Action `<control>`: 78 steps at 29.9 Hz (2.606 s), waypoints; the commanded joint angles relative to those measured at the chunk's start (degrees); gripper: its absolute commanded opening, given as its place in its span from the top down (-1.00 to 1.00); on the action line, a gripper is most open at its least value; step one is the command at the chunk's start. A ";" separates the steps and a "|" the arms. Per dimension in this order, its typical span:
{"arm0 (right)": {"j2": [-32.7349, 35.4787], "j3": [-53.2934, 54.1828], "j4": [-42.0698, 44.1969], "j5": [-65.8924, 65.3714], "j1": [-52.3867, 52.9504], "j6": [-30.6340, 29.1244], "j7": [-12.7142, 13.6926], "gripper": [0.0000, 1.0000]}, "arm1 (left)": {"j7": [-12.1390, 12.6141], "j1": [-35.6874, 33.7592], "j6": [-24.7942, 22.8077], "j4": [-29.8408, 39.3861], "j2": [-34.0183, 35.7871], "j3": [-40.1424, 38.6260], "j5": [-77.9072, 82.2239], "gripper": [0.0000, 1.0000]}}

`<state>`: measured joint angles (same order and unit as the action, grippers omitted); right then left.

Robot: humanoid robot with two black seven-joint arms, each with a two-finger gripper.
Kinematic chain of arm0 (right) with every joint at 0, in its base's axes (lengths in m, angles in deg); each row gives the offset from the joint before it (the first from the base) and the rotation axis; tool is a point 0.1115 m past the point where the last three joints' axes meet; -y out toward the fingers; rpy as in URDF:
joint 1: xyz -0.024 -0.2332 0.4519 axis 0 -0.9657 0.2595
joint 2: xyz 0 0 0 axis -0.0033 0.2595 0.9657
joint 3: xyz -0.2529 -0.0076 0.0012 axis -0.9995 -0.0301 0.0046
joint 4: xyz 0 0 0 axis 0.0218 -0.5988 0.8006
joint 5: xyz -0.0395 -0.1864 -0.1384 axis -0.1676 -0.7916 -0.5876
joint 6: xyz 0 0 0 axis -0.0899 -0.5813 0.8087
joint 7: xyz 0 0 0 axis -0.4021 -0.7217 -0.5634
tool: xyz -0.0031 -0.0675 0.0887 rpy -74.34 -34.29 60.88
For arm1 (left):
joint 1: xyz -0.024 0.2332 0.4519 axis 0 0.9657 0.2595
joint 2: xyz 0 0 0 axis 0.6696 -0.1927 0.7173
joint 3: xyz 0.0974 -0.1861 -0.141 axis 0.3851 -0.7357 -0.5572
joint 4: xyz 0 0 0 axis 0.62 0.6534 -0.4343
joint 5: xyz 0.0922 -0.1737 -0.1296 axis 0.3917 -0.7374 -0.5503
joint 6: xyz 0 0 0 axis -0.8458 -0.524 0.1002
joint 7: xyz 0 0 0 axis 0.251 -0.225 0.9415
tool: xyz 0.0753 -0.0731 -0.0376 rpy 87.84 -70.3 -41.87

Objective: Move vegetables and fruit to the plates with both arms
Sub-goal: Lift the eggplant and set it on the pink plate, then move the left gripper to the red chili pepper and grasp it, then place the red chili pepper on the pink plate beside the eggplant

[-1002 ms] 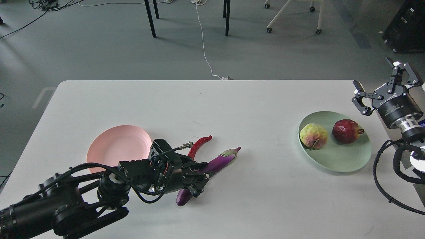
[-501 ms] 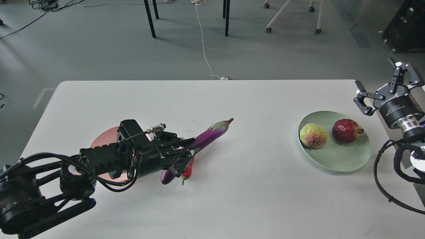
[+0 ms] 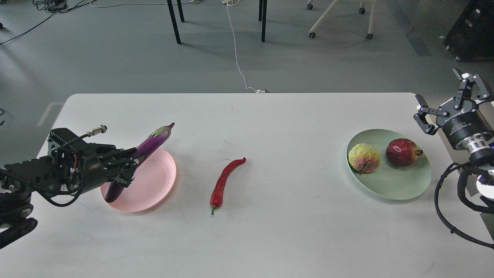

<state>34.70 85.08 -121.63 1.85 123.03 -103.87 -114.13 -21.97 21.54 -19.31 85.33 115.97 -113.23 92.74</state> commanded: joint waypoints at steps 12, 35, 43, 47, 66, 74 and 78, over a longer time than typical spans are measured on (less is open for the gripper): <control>-0.05 0.00 0.05 -0.09 0.09 0.00 0.00 -0.99 | -0.30 0.93 2.05 -0.14 -0.07 -0.01 -0.82 -0.27; -0.14 0.88 0.57 -0.09 -0.17 0.00 0.00 -0.99 | 8.66 -15.68 -15.69 -0.84 -32.32 3.32 7.81 -0.36; -0.40 1.32 1.28 -0.09 -0.17 0.00 0.00 -0.99 | 10.25 -14.10 -14.91 -6.03 -32.94 8.69 7.81 -0.22; -3.30 1.23 2.24 -0.09 0.18 0.00 0.00 -0.99 | 10.60 -12.52 -14.82 -5.94 -33.20 8.60 7.81 -0.21; -4.62 2.37 2.25 -0.09 0.88 0.00 0.00 -0.99 | 11.83 -9.00 -13.85 -6.82 -32.15 8.43 7.81 0.83; -4.62 2.37 2.68 -0.09 1.06 0.00 0.00 -0.99 | 11.83 -8.91 -13.59 8.10 -20.66 5.53 7.81 0.82; -4.62 2.37 2.77 -0.09 0.88 0.00 0.00 -0.99 | 11.74 -7.68 -11.57 11.46 -13.44 5.17 7.81 0.80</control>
<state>30.08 87.47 -118.94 1.76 124.02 -103.87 -114.13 -10.13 12.92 -32.40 94.66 97.51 -107.75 100.55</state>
